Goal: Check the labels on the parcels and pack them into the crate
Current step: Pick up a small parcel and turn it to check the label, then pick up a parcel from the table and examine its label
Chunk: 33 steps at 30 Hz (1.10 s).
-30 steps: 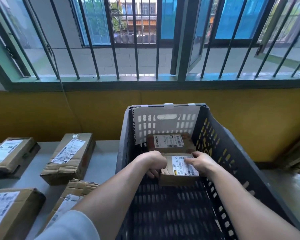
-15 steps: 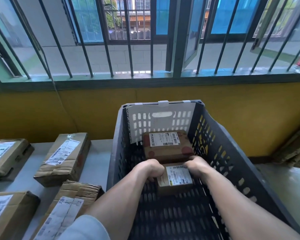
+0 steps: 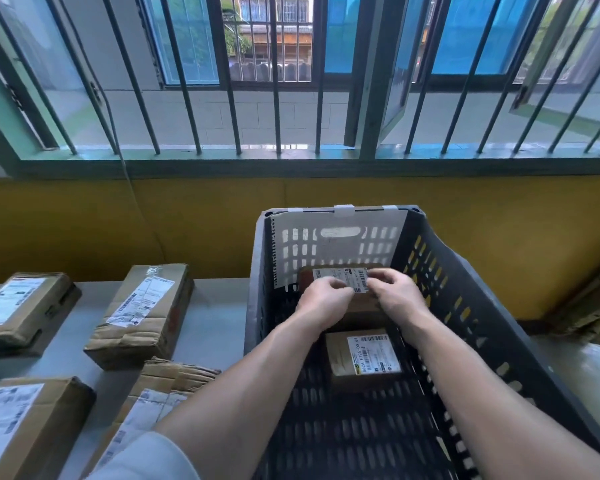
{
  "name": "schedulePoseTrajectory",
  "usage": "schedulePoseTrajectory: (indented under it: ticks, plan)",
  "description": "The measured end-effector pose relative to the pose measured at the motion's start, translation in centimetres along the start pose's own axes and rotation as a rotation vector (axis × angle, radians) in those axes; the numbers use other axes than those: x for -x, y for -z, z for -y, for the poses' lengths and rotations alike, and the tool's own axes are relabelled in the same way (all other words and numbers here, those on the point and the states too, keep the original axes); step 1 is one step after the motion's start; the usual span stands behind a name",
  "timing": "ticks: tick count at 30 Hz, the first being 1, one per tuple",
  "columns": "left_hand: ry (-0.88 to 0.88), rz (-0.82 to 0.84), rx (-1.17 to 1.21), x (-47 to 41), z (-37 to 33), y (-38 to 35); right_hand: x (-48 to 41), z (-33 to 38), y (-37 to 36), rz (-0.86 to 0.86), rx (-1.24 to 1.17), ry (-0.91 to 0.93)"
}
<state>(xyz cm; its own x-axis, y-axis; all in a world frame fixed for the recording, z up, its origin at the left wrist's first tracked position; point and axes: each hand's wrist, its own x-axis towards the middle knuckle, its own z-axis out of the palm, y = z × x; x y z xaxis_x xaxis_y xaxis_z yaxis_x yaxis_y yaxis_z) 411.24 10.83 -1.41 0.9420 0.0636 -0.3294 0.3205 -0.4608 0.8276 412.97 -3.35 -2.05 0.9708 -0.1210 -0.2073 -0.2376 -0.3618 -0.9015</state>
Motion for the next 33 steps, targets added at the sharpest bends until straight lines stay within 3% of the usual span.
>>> schedulePoseTrajectory:
  ticks: [9,15,19,24,30,33]
  plan:
    - [-0.175,-0.125,0.54,2.2,-0.7,6.7,3.2,7.8,-5.8,0.032,-0.345,0.133]
    - [-0.33,-0.14,0.701,3.6,2.7,15.3,6.4,13.2,-13.0,-0.013,-0.319,0.28]
    - [-0.257,-0.214,0.7,3.3,7.7,20.9,8.3,15.4,-19.3,0.161,-0.076,0.3]
    - [-0.092,-0.292,0.655,2.5,15.1,25.9,9.3,14.9,-26.6,0.31,0.057,0.151]
    - [0.089,-0.453,0.51,2.1,22.5,30.6,8.6,10.9,-33.9,0.335,0.228,0.0]
    - [0.179,-0.452,0.395,2.0,25.3,32.3,8.3,9.4,-36.4,0.335,0.289,-0.098]
